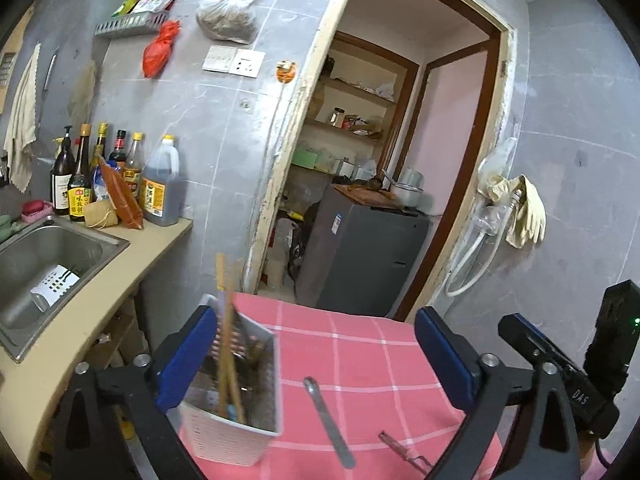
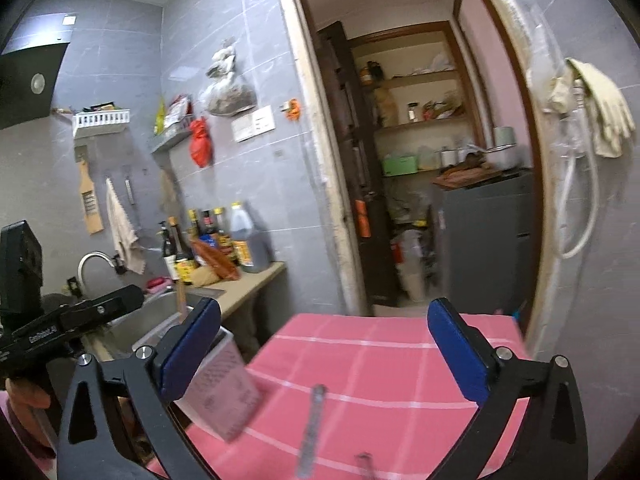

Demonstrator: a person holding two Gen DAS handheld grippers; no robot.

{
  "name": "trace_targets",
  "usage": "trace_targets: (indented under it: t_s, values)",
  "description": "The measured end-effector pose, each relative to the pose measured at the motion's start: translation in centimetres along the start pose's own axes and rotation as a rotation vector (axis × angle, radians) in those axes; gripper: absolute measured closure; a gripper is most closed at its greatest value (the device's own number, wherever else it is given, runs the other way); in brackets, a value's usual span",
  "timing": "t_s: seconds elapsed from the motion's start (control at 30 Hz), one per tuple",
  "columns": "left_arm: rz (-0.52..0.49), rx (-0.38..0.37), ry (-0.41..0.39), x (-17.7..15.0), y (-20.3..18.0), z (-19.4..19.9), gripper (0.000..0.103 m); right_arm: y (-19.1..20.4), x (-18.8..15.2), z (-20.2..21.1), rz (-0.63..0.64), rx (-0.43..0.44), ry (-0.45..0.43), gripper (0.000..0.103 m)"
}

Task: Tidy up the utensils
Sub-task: 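Move both tools back over the spatula and peeler on the table, then grasp the metal spatula with the left tool while the right tool grasps the peeler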

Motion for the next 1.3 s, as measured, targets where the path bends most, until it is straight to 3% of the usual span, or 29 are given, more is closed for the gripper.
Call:
trace_targets:
  t_s: [0.4, 0.67, 0.9, 0.97, 1.2, 1.3]
  values:
    - [-0.052, -0.034, 0.123, -5.9, -5.9, -3.7, 0.001, -8.5, -3.5, 1.5, -0.013, -0.106, 0.097, 0.001]
    - [-0.049, 0.008, 0.240, -10.8, -6.2, -7.5, 0.001, -12.0, -9.7, 0.0, -0.034, -0.107, 0.254, 0.001]
    - [-0.011, 0.054, 0.351, -14.4, -5.1, -10.6, 0.001, -12.2, -14.7, -1.8, -0.050, -0.057, 0.386, 0.002]
    - [0.013, 0.069, 0.382, -15.2, -4.5, -11.4, 0.004, -11.5, -16.0, -2.3, -0.041, -0.031, 0.429, 0.002]
    - [0.042, 0.122, 0.485, -17.0, -2.9, -14.2, 0.032, -8.6, -19.1, -4.6, -0.013, 0.054, 0.548, 0.022]
    - [0.063, 0.150, 0.529, -17.7, -2.1, -15.3, 0.041, -7.6, -19.6, -5.7, 0.009, 0.071, 0.574, 0.025]
Point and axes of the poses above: each gripper's, at about its wrist camera, not at the fingertips, and z roughly against the way its jaws point, y to its left, x to its top, the point moved 7 cm from there along -z, roughly the way its jaws point, and after that the axes turned 3 degrees about -x, right-handed, at the moved point
